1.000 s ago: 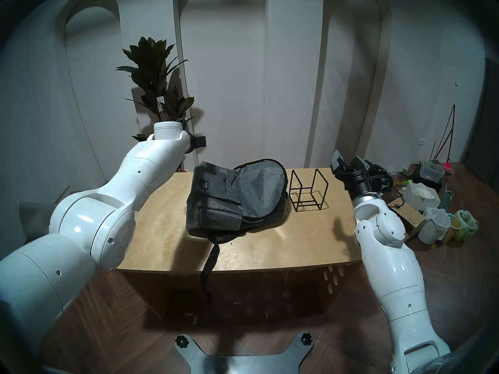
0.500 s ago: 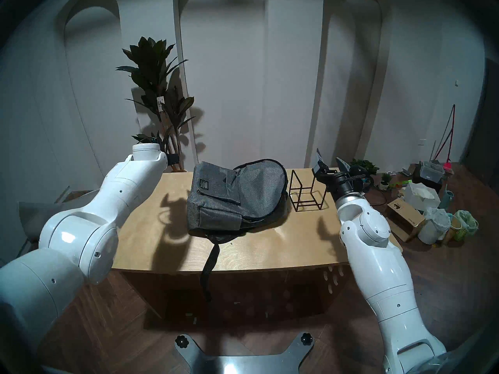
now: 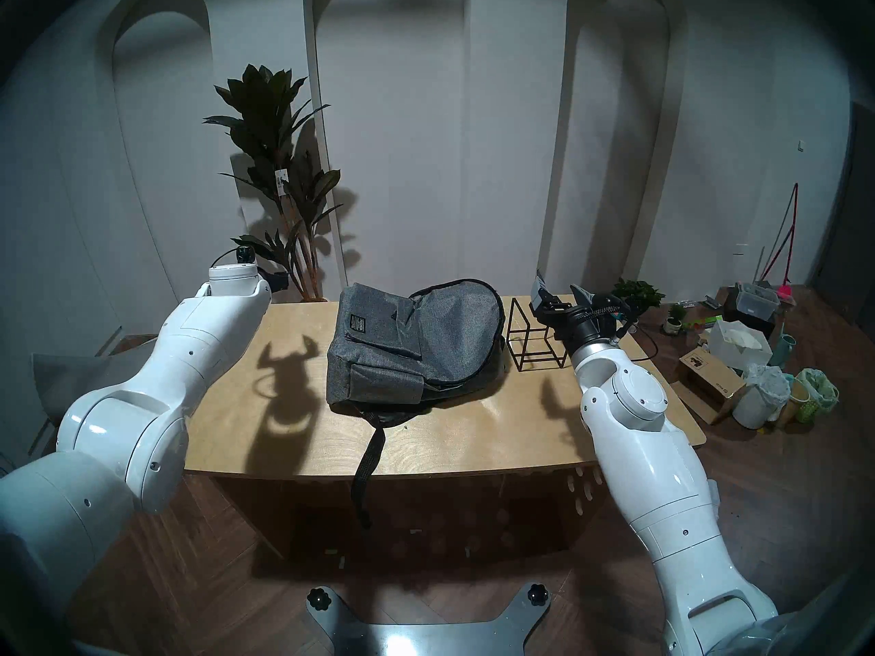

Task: Put the book into the bag and close the bag

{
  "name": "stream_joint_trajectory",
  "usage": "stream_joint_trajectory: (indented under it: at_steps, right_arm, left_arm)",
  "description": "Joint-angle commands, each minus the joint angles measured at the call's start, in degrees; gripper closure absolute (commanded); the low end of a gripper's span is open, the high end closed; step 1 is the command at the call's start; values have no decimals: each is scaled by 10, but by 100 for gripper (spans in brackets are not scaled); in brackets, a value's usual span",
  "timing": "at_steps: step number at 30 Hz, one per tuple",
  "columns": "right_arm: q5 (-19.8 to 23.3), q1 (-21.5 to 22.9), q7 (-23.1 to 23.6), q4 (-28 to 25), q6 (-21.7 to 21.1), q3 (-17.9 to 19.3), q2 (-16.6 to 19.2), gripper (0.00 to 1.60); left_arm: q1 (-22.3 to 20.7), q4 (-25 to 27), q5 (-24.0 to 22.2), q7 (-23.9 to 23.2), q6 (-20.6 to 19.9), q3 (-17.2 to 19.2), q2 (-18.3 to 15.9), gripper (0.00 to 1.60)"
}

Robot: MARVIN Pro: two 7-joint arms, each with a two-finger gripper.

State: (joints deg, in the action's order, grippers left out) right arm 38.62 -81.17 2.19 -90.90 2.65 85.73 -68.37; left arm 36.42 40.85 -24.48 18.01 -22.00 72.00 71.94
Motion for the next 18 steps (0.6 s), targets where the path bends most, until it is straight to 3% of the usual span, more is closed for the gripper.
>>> stream_joint_trajectory:
  at_steps: [1, 18]
  right_arm:
    - [-4, 24, -10, -1, -7, 0, -2, 0]
    - [-22, 52, -47, 17, -40, -13, -8, 0]
  left_arm:
    - [9, 45, 4, -5, 30, 4, -17, 0]
    - [74, 140, 8, -24, 83, 15, -44, 0]
